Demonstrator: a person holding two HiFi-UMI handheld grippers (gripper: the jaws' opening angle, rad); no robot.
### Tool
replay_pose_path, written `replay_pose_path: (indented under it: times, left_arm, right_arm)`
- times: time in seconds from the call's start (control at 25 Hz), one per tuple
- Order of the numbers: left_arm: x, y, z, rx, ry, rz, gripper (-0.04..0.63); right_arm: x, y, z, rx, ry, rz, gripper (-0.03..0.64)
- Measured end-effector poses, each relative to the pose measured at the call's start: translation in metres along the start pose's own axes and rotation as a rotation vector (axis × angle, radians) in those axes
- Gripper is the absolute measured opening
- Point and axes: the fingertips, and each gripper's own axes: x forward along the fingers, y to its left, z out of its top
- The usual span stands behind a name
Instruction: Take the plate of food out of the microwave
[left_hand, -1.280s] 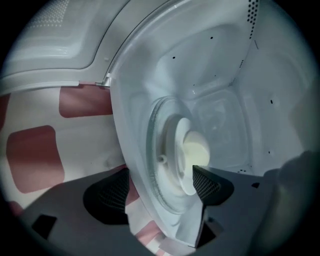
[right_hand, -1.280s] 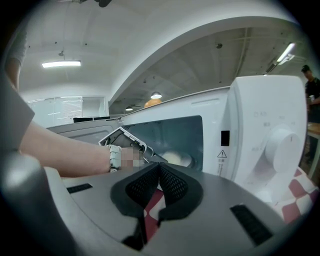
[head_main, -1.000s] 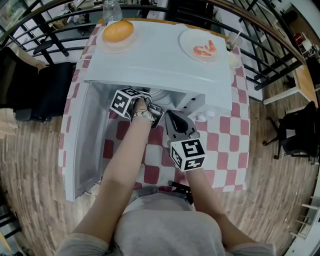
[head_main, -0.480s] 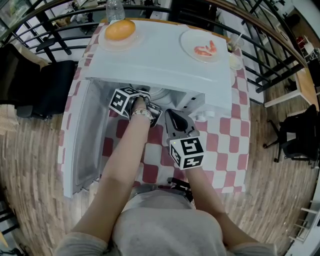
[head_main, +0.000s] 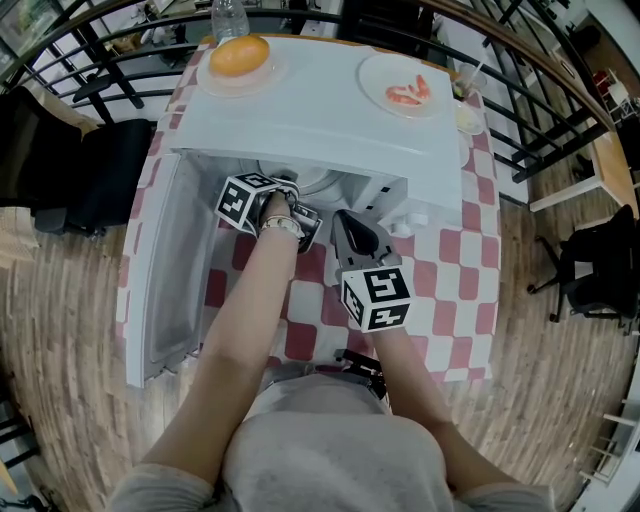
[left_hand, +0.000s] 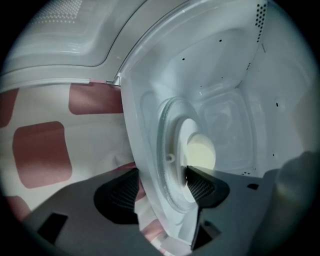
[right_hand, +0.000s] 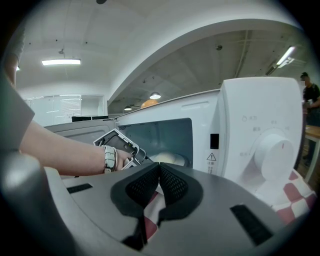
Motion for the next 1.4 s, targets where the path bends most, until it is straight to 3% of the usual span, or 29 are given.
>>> replay_pose_path:
  times: [0.96, 1.4]
  left_arm:
    - [-0.030, 0.003, -0.005, -0.001, -0.014, -0.042, 0.115]
    - [-0.035, 0.003, -0.006, -0.076, -0.008, -0.096, 0.078]
  right_arm:
    - [-0.017, 0.017, 0.006, -0.021, -0.019, 0.005, 0.023]
    - [-0.023, 0.019, 0.009, -0.027, -0.028, 0.002, 0.023]
